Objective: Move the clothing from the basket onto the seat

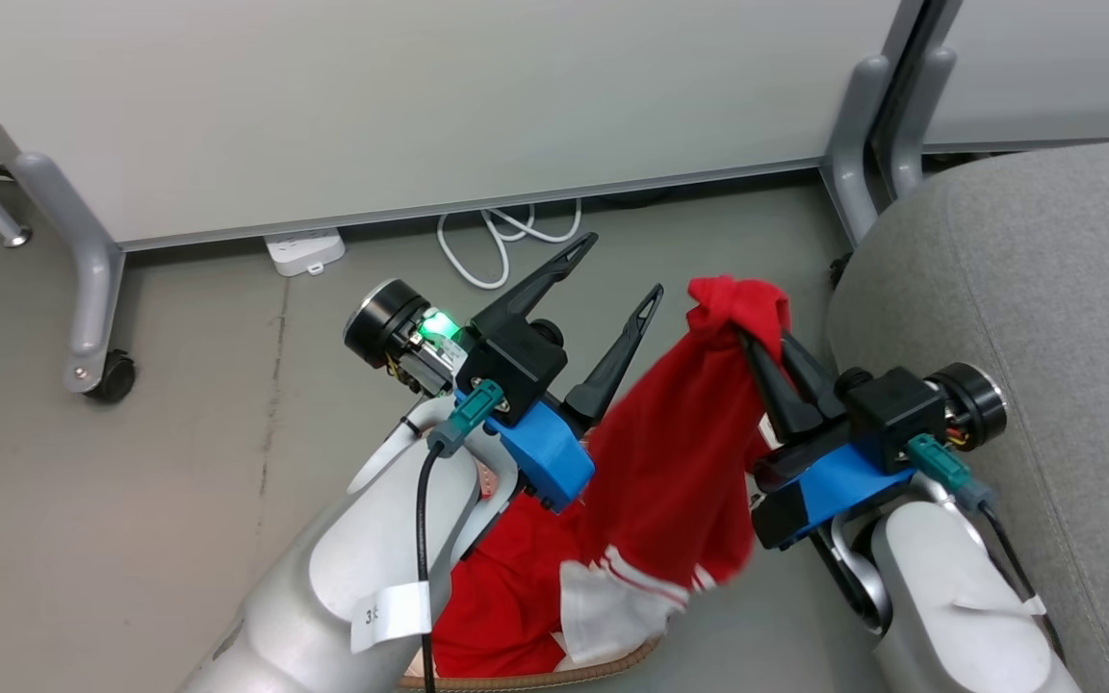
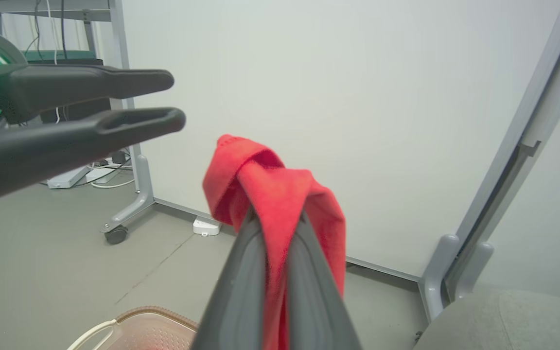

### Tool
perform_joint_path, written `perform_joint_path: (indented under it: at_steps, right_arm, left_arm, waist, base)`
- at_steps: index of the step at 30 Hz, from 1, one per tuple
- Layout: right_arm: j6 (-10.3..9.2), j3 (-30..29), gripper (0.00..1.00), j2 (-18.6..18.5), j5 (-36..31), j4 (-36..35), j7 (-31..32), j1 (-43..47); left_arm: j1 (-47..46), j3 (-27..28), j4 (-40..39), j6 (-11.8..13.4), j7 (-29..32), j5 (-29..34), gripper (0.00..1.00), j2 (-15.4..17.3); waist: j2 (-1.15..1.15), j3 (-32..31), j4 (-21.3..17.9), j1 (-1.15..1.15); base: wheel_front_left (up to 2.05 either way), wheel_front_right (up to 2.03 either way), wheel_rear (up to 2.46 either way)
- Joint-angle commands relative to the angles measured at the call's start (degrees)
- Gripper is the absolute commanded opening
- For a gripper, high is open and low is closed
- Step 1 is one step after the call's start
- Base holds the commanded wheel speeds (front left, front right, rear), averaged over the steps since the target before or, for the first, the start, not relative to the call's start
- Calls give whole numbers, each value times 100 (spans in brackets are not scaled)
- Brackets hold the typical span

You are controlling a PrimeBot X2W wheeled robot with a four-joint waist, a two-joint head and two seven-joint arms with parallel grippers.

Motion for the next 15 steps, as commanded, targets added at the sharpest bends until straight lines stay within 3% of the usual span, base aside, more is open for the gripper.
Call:
perform_joint_path:
  at_steps: [1,15]
  right_arm:
    - [1,-104,0,-9,6,-73,-23,-14]
    - [1,-923,0,35,-45,-645,-23,-189]
  left_arm:
    - [50,-16,-7,-12,-16,-8,100,16]
    - [-22,-392,-85,-11,-15,-22,100,-2]
  waist:
    - [0,57,-100,0]
    - [0,397,-804,0]
  base:
    - [0,0,0]
    - [0,0,0]
